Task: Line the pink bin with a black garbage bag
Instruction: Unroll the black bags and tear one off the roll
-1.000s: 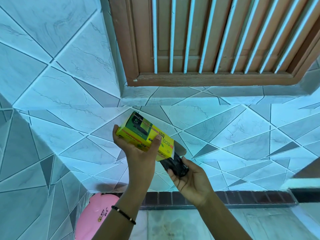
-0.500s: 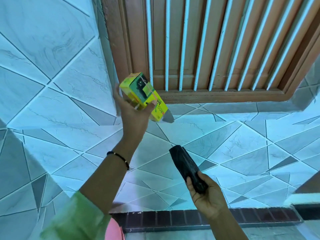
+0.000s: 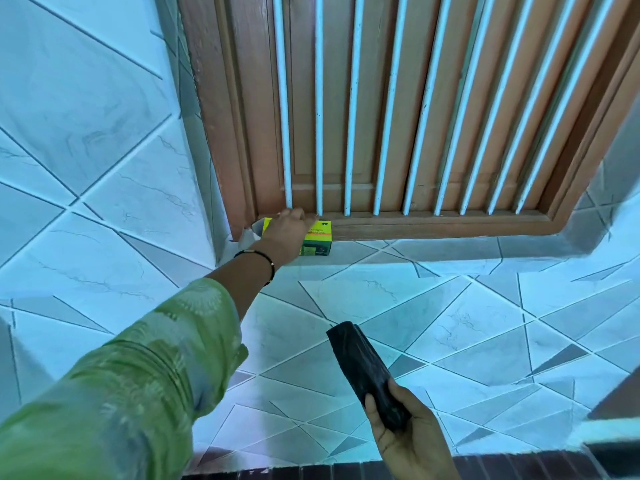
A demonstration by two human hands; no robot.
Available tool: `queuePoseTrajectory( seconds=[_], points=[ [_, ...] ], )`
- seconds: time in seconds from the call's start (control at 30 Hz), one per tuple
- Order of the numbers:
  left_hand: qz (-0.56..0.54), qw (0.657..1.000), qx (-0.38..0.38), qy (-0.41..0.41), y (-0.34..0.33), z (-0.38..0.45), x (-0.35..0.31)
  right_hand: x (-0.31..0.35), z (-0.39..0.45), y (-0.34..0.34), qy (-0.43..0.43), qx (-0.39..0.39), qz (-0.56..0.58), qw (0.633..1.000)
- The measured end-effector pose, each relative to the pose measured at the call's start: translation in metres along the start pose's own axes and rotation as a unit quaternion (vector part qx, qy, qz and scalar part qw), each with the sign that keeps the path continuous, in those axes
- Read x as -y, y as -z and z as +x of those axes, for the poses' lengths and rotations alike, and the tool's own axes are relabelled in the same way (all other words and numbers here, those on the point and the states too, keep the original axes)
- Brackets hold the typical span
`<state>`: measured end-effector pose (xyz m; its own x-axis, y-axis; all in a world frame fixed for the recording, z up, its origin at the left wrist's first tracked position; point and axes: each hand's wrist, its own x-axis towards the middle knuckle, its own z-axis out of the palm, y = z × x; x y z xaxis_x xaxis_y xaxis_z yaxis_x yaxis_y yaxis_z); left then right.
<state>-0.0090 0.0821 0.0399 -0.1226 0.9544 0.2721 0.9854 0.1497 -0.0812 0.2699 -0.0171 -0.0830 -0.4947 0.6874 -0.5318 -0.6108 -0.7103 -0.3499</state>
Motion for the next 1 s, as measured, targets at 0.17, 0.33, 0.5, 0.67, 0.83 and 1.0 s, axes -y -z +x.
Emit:
queuePoseTrajectory(
  seconds=[0.17,0.33,0.5,0.67,0.83,1.0],
  points=[
    [-0.014,1.0,0.001,0.0,-0.009,0.003,0.0,0.002,0.001,-0.004,-0.009,0.008,-0.004,1.0],
    [-0.074,0.997,0.021,-0.002,-0.012,-0.005,0.0,0.001,0.007,-0.003,-0.011,0.018,-0.016,1.0],
    [-0.07,0.996,0.056,0.025,-0.009,-0.01,0.002,-0.005,0.005,-0.005,-0.03,0.035,-0.07,0.996],
    [-0.279,0.948,-0.122,0.096,-0.018,-0.069,-0.035,-0.015,0.005,0.005,0.016,0.065,-0.101,0.993],
    [-0.548,0.786,-0.03,0.286,-0.033,-0.171,-0.107,-0.019,-0.002,0.006,0.095,0.093,-0.244,0.961],
    [-0.616,0.728,0.027,0.301,-0.035,-0.212,-0.121,-0.032,-0.007,0.002,0.14,0.099,-0.348,0.922]
  ],
)
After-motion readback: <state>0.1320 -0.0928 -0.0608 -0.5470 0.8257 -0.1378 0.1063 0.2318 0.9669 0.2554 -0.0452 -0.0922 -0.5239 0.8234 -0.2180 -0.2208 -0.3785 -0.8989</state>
